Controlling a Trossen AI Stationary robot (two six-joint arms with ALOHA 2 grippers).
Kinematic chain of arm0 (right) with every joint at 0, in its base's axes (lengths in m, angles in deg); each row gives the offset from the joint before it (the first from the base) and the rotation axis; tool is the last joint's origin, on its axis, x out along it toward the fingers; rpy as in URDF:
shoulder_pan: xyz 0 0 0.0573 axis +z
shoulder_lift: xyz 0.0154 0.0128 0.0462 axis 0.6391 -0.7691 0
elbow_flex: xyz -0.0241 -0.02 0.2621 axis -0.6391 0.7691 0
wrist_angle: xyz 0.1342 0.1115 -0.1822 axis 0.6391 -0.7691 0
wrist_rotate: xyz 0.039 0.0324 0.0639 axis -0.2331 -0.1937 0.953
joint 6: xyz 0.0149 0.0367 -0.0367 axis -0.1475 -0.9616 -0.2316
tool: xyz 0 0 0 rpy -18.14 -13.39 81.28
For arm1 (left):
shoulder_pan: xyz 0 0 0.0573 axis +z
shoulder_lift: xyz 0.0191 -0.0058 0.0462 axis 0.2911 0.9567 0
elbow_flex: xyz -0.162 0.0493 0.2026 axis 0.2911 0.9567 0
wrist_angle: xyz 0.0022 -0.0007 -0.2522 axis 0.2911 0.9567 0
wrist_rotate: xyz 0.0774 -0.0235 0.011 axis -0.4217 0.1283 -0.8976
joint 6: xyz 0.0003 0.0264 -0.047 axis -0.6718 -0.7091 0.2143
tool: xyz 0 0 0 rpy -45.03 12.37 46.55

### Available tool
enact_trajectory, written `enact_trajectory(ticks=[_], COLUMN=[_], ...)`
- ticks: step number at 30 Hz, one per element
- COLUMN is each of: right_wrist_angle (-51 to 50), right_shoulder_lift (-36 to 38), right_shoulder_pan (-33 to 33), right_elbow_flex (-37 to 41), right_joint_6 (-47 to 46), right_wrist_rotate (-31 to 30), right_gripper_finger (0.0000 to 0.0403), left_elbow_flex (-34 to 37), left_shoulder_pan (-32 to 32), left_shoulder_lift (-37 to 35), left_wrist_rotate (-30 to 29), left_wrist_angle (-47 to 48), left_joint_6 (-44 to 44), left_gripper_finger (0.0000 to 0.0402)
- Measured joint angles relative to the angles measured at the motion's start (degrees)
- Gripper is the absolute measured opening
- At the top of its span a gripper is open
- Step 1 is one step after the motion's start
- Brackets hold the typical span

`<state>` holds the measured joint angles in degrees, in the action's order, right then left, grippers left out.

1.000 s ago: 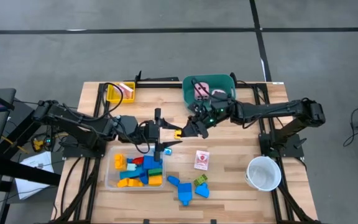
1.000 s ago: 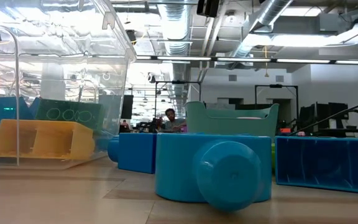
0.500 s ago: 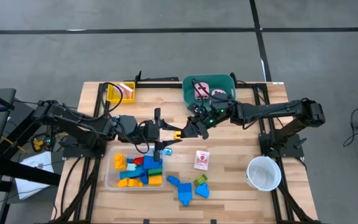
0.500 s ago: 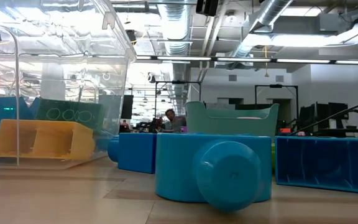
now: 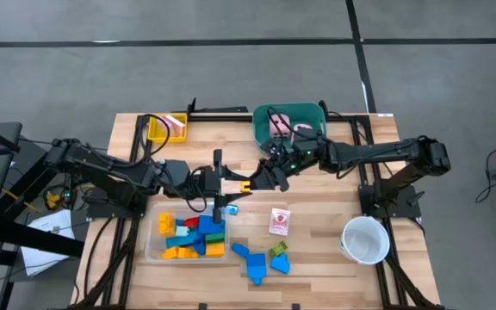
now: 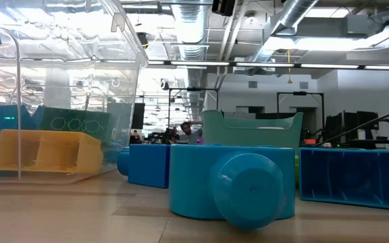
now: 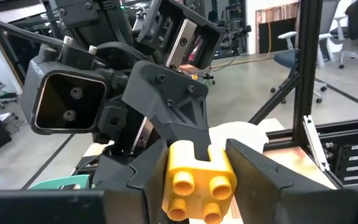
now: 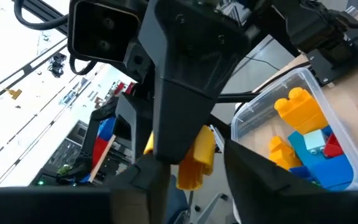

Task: Pick & Place Toys
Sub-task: Put the yellow game piece into the transparent bin

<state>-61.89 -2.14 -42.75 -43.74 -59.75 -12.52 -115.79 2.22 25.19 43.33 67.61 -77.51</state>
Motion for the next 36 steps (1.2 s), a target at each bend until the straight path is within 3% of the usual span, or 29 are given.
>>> enact_trajectory(ticks=[9, 21, 26, 36], right_wrist_angle=[-3.4, -10.8, -17.0, -26.0], right_shoulder_lift=[0.0, 1.5, 3.8, 7.5], right_shoulder_pan=[-0.3, -3.3, -4.9, -7.7], right_elbow_flex=[0.0, -0.2, -0.2, -0.1], right_joint_6=[0.5, 3.9, 6.6, 10.7], right_wrist_rotate=[-0.2, 0.9, 0.7, -1.9], right_gripper_finger=[0.0192, 0.0182, 0.0181, 0.0180], left_elbow_flex=[0.1, 0.2, 0.2, 0.1], left_shoulder_pan=[-0.1, -0.2, -0.2, -1.3], left_shoulder_lift=[0.1, -3.2, -6.2, -9.8], left_wrist_rotate=[-1.2, -2.4, -2.6, -2.9], left_wrist_angle=[1.3, 8.4, 14.1, 32.1], left_joint_6=[-0.2, 2.2, 4.0, 18.0], left_gripper_finger=[0.0149, 0.0148, 0.0141, 0.0146])
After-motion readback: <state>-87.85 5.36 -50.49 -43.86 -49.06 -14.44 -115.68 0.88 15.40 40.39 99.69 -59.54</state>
